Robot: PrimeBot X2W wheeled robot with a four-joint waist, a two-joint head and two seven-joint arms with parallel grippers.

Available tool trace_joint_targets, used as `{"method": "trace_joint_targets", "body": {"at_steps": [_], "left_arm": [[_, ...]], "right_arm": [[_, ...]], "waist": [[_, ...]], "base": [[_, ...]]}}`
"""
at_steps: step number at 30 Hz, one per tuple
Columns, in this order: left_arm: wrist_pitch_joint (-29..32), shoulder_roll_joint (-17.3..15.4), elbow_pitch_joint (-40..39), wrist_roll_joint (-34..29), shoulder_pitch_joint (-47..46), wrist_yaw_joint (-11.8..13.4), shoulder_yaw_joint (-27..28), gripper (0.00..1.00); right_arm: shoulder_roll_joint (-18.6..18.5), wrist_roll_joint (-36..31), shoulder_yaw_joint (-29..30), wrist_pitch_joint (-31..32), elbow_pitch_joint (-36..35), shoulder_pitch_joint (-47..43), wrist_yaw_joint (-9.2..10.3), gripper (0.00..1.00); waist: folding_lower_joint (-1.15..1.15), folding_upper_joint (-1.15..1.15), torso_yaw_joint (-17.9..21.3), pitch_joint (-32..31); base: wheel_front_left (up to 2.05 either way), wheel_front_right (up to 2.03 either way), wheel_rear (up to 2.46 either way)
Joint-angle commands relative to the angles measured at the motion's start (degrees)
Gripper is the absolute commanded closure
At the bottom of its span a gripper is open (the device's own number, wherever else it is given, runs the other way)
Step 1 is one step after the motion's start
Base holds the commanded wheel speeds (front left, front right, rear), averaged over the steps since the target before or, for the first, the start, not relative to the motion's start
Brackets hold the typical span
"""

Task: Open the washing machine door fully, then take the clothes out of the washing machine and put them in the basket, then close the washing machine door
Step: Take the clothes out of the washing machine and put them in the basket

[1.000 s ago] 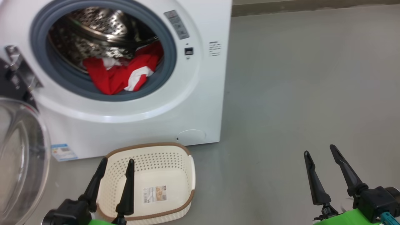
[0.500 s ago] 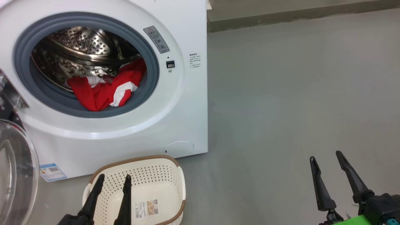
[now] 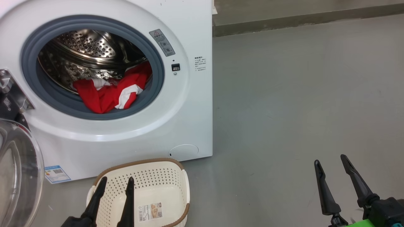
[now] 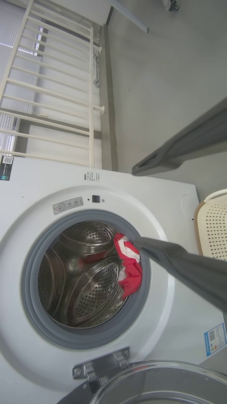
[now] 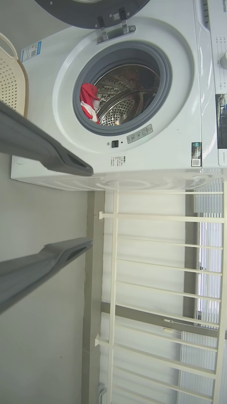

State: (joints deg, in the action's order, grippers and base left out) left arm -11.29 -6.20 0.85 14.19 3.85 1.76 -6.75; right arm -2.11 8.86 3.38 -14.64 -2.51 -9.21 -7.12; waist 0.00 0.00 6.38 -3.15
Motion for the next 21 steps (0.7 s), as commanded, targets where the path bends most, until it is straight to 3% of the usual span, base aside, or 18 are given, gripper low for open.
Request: {"method": "trace_joint_targets", "body": {"at_steps": [1, 21], "left_arm": [[-0.1, -0.6, -1.2, -0.4, -1.3, 0.6, 1.9, 0.0], [0.5, -1.0, -2.5, -0.3, -2.0, 1.5, 0.7, 0.0]], "right_arm": [[-0.8, 0.3, -1.2, -0.4, -1.4, 1.3, -0.36, 0.0], [-0.8, 0.5, -1.2, -0.4, -1.3, 1.6, -0.36, 0.0]], "waist": [[0.0, 0.0, 0.0, 0.1], [0.0, 0.0, -1.4, 0.8]], "base": [[0.01, -0.01, 0.0], [0.71, -0.71, 0.0]]}}
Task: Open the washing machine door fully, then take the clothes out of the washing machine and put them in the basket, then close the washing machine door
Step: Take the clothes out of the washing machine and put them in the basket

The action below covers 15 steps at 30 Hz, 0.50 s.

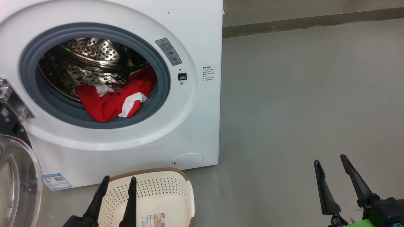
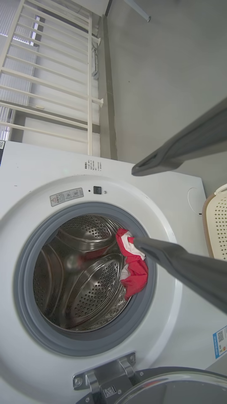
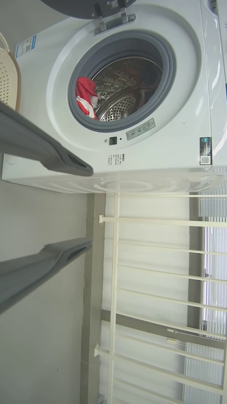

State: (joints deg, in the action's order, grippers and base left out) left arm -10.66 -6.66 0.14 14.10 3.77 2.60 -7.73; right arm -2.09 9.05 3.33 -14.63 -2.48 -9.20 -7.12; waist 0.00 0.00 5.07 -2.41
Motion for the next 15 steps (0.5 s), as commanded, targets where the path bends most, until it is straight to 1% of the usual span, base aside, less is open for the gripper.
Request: {"method": "trace_joint_targets", "body": {"at_steps": [1, 7, 15], "left_arm": [[0.0, -0.4, -1.9, -0.2, -1.9, 0.9, 1.6, 0.0], [0.1, -0.3, -2.5, -1.0, -2.0, 2.2, 1.4, 0.0], [0.0, -0.4, -2.5, -0.9, -1.9, 2.7, 1.2, 0.0]], "right_arm": [[-0.8, 0.3, -1.2, -0.4, -1.3, 1.6, -0.36, 0.0], [-0.8, 0.5, -1.4, -0.4, -1.3, 1.9, -0.36, 0.0], [-0.8, 0.5, -1.6, -0.4, -1.3, 2.0, -0.36, 0.0]], "waist": [[0.0, 0.0, -0.1, 0.1], [0.0, 0.0, -0.3, 0.6], [0.0, 0.0, -0.4, 1.0]], "base": [[0.0, 0.0, 0.0], [0.0, 0.0, 0.0], [0.0, 0.0, 0.0]]}}
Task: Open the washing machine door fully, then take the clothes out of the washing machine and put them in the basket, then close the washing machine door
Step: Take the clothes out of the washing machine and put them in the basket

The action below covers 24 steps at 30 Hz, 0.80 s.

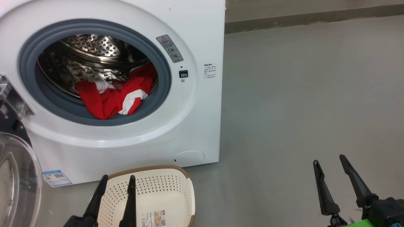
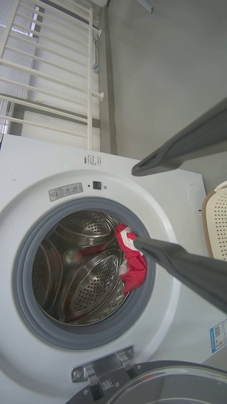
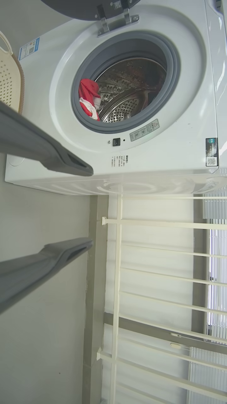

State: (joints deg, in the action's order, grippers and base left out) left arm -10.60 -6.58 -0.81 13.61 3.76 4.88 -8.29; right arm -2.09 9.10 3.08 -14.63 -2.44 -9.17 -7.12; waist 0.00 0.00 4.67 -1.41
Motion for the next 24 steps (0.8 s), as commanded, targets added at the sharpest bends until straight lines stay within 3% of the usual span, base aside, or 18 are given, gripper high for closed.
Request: {"method": "trace_joint_targets", "body": {"at_steps": [1, 12, 24], "left_arm": [[0.0, -0.4, -1.5, -0.4, -1.9, 0.5, 1.7, 0.0], [-0.1, -0.5, -0.3, -0.8, -2.9, 1.5, 1.2, 0.0], [-1.2, 0.0, 2.0, -0.7, -10.6, 1.7, 0.7, 0.0]], "right_arm": [[-0.8, 0.4, -1.3, -0.4, -1.3, 1.9, -0.36, 0.0], [-0.8, 0.1, -1.9, -0.4, -1.7, 2.0, -0.36, 0.0], [-0.8, -0.8, -2.2, -0.4, -3.0, 4.7, -0.36, 0.0]], "waist": [[0.0, 0.0, 0.0, 0.0], [0.0, 0.0, -0.7, 1.8], [0.0, 0.0, -2.5, 9.6]], "base": [[0.0, 0.0, 0.0], [0.0, 0.0, 0.0], [0.0, 0.0, 0.0]]}}
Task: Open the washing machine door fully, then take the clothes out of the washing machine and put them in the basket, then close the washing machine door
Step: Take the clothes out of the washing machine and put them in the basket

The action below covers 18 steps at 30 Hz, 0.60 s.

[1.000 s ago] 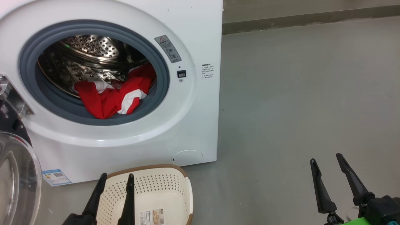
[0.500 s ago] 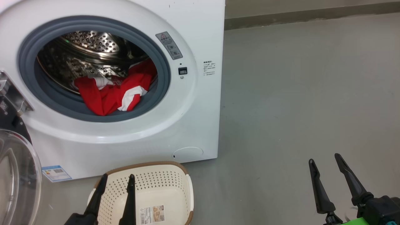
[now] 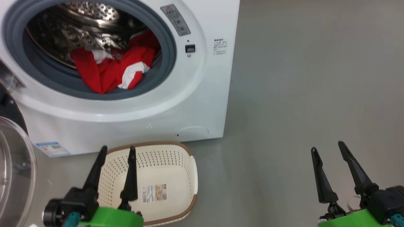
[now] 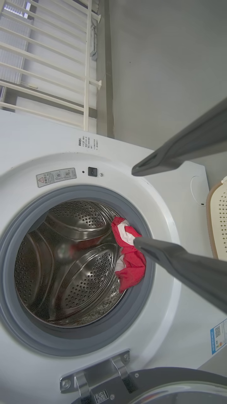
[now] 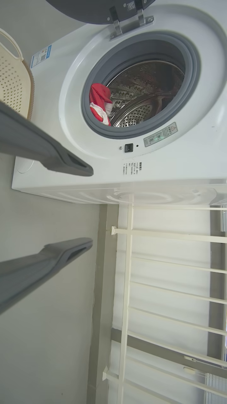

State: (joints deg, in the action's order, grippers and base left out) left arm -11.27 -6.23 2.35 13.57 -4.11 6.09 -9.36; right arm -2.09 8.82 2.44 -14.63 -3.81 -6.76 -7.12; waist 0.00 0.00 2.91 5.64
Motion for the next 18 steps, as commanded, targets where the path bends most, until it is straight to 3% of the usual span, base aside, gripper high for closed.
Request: {"method": "trace_joint_targets", "body": {"at_steps": [1, 18], "left_arm": [[-0.5, -0.3, -0.8, -0.8, -3.7, 0.6, 1.8, 0.0], [-1.2, -3.3, 7.8, 0.2, -25.9, -0.2, 4.9, 0.0]], "right_arm": [[-0.8, -0.5, -1.7, -0.4, -1.7, 2.7, -0.36, 0.0], [-0.8, -0.3, -3.2, -0.4, -1.7, 9.2, -0.36, 0.0]], "waist": [[0.0, 0.0, -0.8, 3.4], [0.0, 0.0, 1.3, 15.9]], "base": [[0.0, 0.0, 0.0], [0.0, 0.0, 0.0]]}}
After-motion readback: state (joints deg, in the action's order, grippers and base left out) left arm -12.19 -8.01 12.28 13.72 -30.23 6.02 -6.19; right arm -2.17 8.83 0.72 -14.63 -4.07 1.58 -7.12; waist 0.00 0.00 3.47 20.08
